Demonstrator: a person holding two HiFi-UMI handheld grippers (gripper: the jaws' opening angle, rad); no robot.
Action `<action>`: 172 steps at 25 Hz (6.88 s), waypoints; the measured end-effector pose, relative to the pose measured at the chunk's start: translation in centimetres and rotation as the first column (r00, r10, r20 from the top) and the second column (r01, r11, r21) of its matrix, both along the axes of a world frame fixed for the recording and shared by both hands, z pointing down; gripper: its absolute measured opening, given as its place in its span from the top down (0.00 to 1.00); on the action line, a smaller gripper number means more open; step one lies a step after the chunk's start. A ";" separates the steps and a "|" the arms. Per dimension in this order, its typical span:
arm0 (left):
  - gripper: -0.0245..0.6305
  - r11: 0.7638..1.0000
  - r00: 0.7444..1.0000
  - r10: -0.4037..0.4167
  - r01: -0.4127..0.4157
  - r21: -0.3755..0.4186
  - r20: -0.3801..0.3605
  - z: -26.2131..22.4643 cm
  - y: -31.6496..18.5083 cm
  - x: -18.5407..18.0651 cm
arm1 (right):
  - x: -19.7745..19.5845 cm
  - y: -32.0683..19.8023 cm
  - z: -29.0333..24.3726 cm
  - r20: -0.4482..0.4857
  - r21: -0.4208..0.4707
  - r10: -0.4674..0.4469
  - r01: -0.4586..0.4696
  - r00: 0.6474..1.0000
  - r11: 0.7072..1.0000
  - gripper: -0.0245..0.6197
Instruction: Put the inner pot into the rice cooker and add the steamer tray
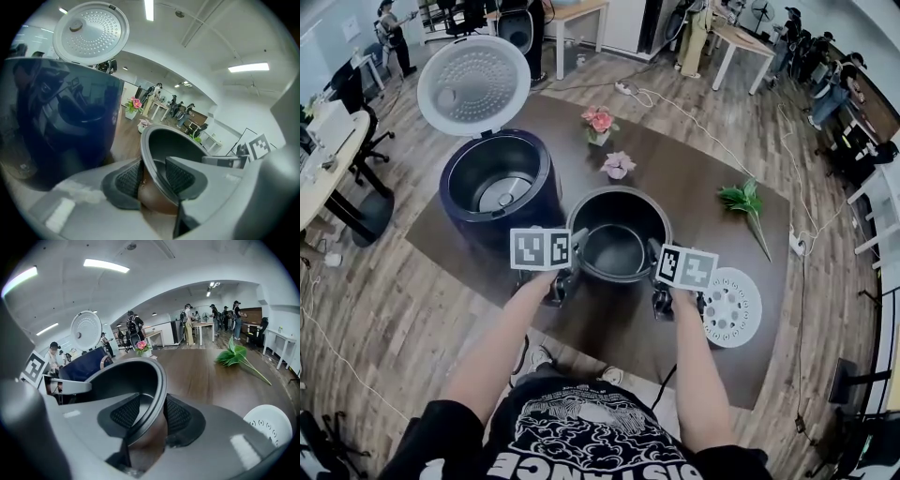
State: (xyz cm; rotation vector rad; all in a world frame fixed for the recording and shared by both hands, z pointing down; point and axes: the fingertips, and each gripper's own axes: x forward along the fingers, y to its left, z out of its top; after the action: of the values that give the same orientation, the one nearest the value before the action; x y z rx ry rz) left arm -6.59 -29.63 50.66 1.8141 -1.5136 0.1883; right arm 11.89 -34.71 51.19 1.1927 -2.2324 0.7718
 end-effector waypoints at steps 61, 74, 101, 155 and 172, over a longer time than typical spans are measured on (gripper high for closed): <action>0.77 0.898 0.981 -0.178 0.127 0.422 0.082 -20.4 1.1 -9.3 | -9.8 -1.5 -23.0 0.124 0.494 -0.166 0.084 0.978 0.866 0.76; 0.77 0.858 0.952 -0.293 0.224 0.462 0.083 -23.0 4.2 -14.8 | -16.3 -0.2 -25.5 0.130 0.527 -0.280 0.173 0.951 0.832 0.76; 0.78 0.855 0.911 -0.407 0.355 0.377 0.064 -19.4 8.9 -27.3 | -30.3 2.2 -21.5 0.124 0.426 -0.389 0.305 0.913 0.852 0.76; 0.75 0.948 0.951 -0.257 0.212 0.238 0.175 -10.4 4.9 -30.1 | -31.7 0.2 -10.6 -0.004 0.245 -0.209 0.203 0.978 0.948 0.73; 0.70 0.956 0.929 -0.256 0.202 0.214 0.266 -9.3 4.4 -30.4 | -31.8 -0.3 -9.9 -0.007 0.236 -0.213 0.208 0.977 0.949 0.70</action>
State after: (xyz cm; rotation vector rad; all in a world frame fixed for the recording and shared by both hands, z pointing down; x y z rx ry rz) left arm -37.01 -25.20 41.38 1.7882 -1.9968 0.2141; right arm -19.87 -35.05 41.34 1.0292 -2.4706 0.4445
